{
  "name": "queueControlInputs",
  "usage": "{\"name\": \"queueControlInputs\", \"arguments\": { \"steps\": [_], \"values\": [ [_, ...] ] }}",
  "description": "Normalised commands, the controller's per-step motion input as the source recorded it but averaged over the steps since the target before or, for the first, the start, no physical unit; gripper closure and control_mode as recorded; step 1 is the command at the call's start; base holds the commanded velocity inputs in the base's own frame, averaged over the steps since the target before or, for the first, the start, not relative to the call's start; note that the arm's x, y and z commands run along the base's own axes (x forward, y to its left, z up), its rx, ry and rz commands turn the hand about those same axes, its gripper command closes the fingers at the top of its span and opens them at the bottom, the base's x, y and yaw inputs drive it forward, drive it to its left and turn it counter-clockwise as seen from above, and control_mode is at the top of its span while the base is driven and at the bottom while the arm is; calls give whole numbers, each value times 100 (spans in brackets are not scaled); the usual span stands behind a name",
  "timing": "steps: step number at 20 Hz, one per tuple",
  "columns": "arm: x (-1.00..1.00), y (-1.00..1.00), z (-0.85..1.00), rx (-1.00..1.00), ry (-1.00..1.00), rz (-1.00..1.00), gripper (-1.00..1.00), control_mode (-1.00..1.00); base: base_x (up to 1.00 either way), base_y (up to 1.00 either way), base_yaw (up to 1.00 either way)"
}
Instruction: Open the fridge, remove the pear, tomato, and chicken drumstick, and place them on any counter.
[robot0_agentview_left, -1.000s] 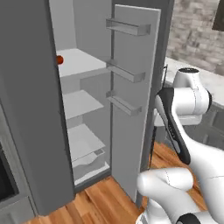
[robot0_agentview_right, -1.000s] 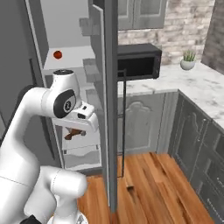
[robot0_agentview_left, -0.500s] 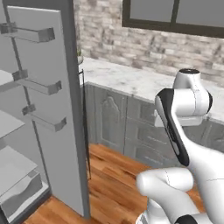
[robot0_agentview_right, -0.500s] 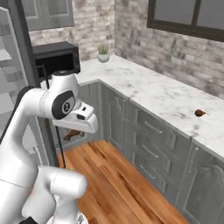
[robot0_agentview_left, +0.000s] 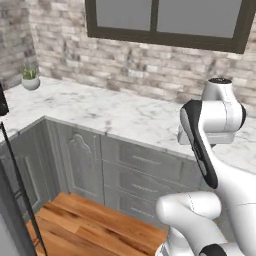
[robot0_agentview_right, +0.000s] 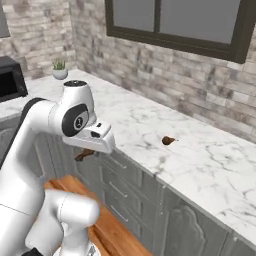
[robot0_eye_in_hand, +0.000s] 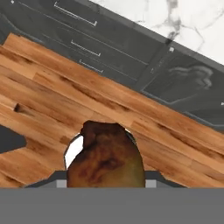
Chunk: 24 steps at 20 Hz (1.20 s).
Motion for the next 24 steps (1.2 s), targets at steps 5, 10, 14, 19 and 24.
{"name": "queueControlInputs", "arguments": {
  "steps": [5,10,14,19,24],
  "values": [
    [60,-37,-1,5,0,-14,100,-100,40,-25,-9],
    [100,-89,-28,10,0,-21,100,-100,0,0,0],
    [100,-100,-82,11,0,-16,100,-100,0,0,0],
    [100,-100,-97,5,0,-15,100,-100,0,0,0],
    [100,-63,-77,1,0,-9,100,-100,0,0,0]
  ]
}}
